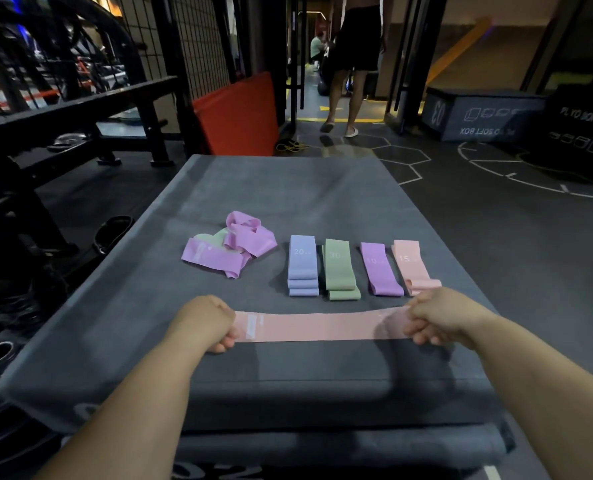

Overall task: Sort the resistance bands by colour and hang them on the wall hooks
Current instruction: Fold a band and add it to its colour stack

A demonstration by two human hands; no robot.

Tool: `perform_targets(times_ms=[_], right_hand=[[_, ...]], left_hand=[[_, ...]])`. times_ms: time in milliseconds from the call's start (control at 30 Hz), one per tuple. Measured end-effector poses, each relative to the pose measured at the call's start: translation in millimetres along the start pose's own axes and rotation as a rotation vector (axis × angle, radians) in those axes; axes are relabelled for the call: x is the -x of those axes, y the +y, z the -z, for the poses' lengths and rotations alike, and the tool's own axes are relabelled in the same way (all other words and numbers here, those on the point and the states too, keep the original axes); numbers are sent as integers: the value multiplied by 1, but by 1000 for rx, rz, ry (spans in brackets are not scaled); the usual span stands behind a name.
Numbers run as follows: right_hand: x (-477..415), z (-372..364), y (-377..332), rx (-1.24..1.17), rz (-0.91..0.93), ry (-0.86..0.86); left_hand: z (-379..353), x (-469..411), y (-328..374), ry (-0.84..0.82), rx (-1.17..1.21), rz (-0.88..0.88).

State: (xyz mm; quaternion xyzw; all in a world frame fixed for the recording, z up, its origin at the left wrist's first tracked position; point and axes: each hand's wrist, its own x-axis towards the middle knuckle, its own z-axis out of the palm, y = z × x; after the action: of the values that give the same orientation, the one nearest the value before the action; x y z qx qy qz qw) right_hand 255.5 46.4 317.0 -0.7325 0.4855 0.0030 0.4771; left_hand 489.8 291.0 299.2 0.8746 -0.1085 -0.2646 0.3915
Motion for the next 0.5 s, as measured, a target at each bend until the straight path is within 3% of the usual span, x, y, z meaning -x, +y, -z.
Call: perform_targets(times_ms=[200, 500], right_hand=[[5, 8, -3, -171, 4, -71], [4, 7, 0, -222, 76, -44]], left_hand=[[2, -9, -4, 50, 74, -58], [7, -10, -6, 131, 60, -110]])
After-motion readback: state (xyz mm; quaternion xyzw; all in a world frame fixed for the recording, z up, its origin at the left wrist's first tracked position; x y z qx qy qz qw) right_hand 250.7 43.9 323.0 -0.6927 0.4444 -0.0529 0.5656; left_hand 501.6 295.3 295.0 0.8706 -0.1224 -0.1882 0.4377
